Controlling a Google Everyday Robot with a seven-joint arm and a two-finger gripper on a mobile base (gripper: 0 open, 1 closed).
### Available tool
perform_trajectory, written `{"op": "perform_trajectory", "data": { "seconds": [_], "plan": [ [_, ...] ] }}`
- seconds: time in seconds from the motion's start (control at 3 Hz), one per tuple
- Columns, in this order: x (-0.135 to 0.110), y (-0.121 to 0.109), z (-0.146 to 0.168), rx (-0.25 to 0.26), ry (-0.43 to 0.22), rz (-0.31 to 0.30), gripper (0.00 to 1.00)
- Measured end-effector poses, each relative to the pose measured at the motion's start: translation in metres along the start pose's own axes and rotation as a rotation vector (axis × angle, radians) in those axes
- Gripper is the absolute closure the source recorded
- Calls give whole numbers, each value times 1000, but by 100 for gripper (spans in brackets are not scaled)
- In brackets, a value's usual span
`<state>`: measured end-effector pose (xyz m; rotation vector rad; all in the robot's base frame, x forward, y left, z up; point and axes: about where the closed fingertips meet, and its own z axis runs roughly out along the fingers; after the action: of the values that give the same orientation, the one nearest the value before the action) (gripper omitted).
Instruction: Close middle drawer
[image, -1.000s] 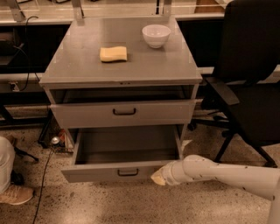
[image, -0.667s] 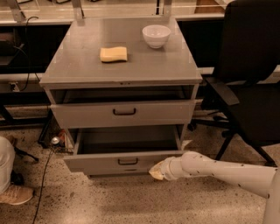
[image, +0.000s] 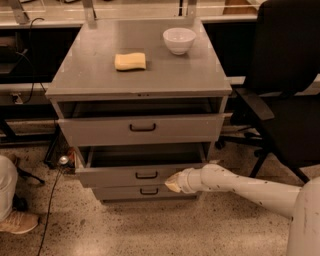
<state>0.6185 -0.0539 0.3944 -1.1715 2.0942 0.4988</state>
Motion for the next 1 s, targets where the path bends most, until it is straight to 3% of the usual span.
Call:
{"op": "perform_trajectory", "data": {
  "seconds": [1.0],
  "plan": [
    [-36,-55,12,64,-59,-67,100]
  ]
}}
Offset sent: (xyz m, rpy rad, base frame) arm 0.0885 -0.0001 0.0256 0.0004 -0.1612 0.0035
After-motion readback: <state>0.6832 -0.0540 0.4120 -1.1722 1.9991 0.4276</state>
